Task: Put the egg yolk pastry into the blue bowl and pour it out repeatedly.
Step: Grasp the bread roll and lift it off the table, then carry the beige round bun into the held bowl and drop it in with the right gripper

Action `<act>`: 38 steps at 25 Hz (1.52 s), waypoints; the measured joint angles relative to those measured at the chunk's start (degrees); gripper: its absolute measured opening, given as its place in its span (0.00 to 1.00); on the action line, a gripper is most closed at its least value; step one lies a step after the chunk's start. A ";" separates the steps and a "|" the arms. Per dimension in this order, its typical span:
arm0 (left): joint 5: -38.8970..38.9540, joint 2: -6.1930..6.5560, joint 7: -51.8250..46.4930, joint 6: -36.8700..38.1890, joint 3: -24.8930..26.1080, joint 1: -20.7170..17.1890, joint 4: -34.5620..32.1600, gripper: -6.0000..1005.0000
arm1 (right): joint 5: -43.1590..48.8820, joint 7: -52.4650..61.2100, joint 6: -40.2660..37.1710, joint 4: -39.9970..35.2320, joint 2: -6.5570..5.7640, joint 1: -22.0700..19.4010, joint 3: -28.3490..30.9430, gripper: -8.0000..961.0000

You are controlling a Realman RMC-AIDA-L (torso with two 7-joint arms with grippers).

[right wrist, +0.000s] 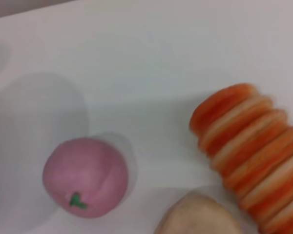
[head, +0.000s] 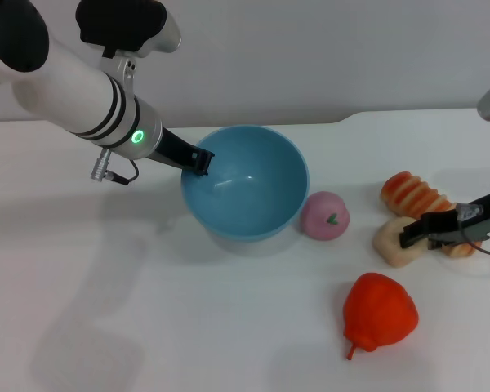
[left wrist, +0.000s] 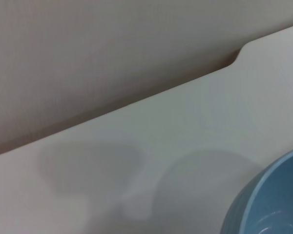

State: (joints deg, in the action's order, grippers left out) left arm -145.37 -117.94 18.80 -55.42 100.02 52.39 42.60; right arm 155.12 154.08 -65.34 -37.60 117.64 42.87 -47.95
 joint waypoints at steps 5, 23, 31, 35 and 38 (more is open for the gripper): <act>0.03 0.00 0.00 -0.03 -0.07 -0.01 0.00 0.01 | 0.16 -1.38 3.13 0.35 0.07 -0.22 -0.57 0.46; 0.10 0.00 0.03 0.40 0.00 -0.36 0.15 0.01 | -15.22 -13.79 -0.05 -7.78 0.32 -2.10 -0.53 0.06; -0.29 0.12 0.05 0.45 0.00 0.20 0.17 0.01 | -21.88 -14.86 -8.18 -18.63 0.60 -1.50 -3.88 0.04; -0.03 0.01 0.02 0.26 -0.16 0.51 0.26 0.01 | -23.78 -15.61 -9.97 -19.87 0.55 0.96 -5.56 0.04; 0.04 -0.08 0.00 -0.05 -0.40 0.75 0.32 0.01 | -23.97 -16.17 -9.53 -18.12 0.53 3.55 -7.43 0.03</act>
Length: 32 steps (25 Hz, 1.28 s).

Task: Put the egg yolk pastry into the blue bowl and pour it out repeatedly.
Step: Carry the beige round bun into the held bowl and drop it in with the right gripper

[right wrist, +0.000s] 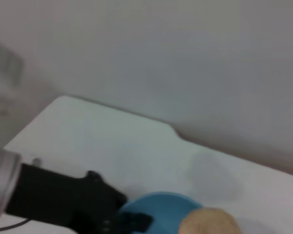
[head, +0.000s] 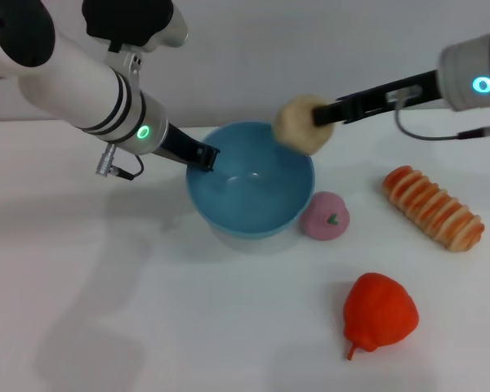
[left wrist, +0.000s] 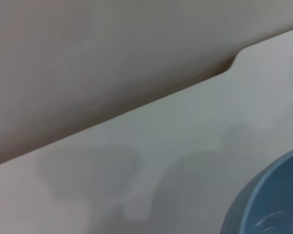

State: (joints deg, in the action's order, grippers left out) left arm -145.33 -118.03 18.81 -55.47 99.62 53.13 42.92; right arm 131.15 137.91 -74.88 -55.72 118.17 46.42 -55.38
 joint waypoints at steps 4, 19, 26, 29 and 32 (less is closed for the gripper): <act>0.68 -0.19 0.00 -0.33 -0.09 0.23 0.08 0.01 | -0.60 -0.75 1.12 3.68 0.20 3.16 -2.36 0.03; 2.51 0.00 -0.03 0.64 0.22 -0.29 -0.36 0.01 | -8.30 -5.24 4.27 6.23 0.45 3.36 -8.45 0.08; 2.51 0.05 0.01 1.02 0.32 -0.40 -0.39 0.01 | -8.43 -5.50 4.34 6.07 0.38 2.62 -8.17 0.29; 2.51 0.06 0.06 1.43 0.32 -0.42 -0.40 0.01 | -8.44 -5.53 4.16 5.56 0.25 1.71 -8.11 0.37; 2.52 0.08 0.18 1.65 0.31 -0.47 -0.45 0.01 | -8.46 -5.50 4.04 3.25 0.13 -0.02 -8.00 0.44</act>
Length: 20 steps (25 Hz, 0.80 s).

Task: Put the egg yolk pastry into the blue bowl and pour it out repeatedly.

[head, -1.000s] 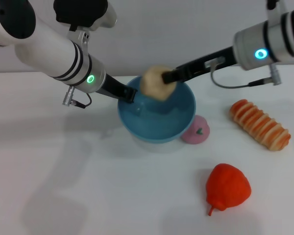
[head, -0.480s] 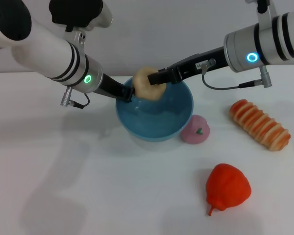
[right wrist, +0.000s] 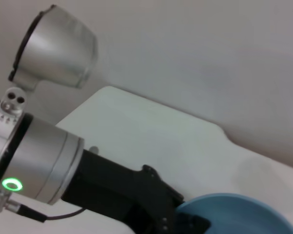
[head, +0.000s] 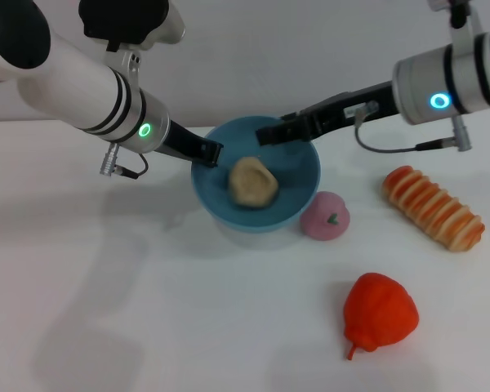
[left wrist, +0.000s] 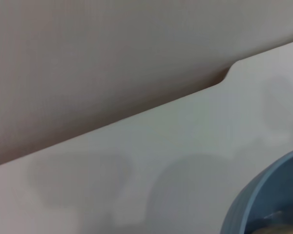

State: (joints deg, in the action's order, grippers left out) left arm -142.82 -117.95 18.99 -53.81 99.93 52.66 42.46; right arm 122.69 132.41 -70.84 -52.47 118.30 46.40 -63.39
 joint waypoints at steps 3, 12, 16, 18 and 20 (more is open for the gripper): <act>-0.03 0.02 0.19 0.30 0.00 0.00 -0.13 0.01 | 0.48 -0.17 0.83 -5.40 0.13 -3.35 0.11 0.50; -0.16 0.18 0.38 1.28 0.00 -0.14 -2.09 0.01 | 4.30 -7.71 8.38 -13.82 1.10 -10.92 0.13 0.57; -0.15 0.18 0.39 1.18 0.00 -0.49 -2.28 0.01 | -3.36 -15.72 22.14 -10.72 1.39 -15.74 -4.22 0.57; -0.11 0.18 0.39 1.15 0.00 -0.70 -2.28 0.01 | -6.84 -17.82 24.41 -9.89 1.27 -16.71 -4.66 0.57; -0.06 0.15 0.39 1.28 0.00 -0.74 -2.22 0.01 | -12.95 -22.96 27.13 -8.61 1.13 -18.34 -5.02 0.57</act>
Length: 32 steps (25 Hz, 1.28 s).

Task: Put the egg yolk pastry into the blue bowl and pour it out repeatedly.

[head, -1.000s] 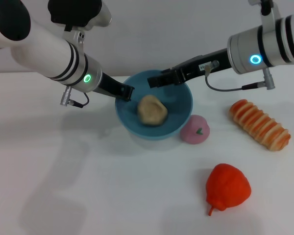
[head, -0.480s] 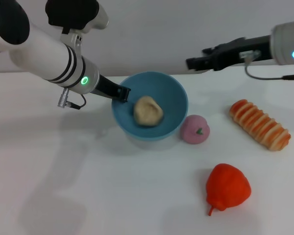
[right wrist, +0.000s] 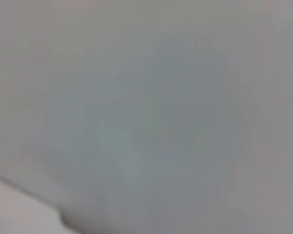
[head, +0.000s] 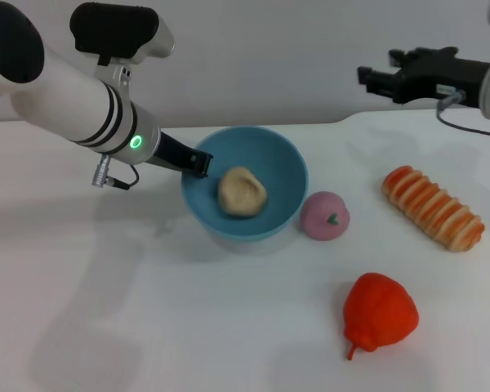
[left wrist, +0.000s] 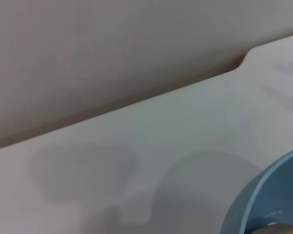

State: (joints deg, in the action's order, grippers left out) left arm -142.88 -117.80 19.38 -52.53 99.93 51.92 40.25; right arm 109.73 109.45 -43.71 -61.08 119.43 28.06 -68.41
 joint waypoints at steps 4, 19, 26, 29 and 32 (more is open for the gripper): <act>0.05 -0.09 0.01 0.27 0.00 0.00 0.33 0.01 | -16.07 -16.89 2.99 1.92 -0.04 -3.65 -2.25 0.57; 0.06 -0.15 0.04 1.33 0.00 0.14 0.53 0.01 | -71.45 -75.51 2.68 22.09 -0.11 -9.13 -4.51 0.57; -0.01 -0.15 0.06 2.57 -0.27 1.01 1.51 0.01 | -85.93 -88.00 -12.29 33.96 -0.36 -11.47 -3.93 0.57; -0.41 -0.15 0.63 4.58 -1.11 2.04 2.00 0.01 | -87.61 -88.23 -13.48 36.63 -0.39 -11.17 -3.82 0.57; -0.53 -0.27 2.47 8.22 -2.50 2.73 2.65 0.01 | -88.43 -89.10 -14.14 39.79 -0.44 -10.77 -3.48 0.57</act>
State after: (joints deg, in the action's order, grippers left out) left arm -143.40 -118.07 21.85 -44.31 97.43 54.65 42.90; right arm 21.31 20.35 -57.84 -21.29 118.99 17.29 -71.89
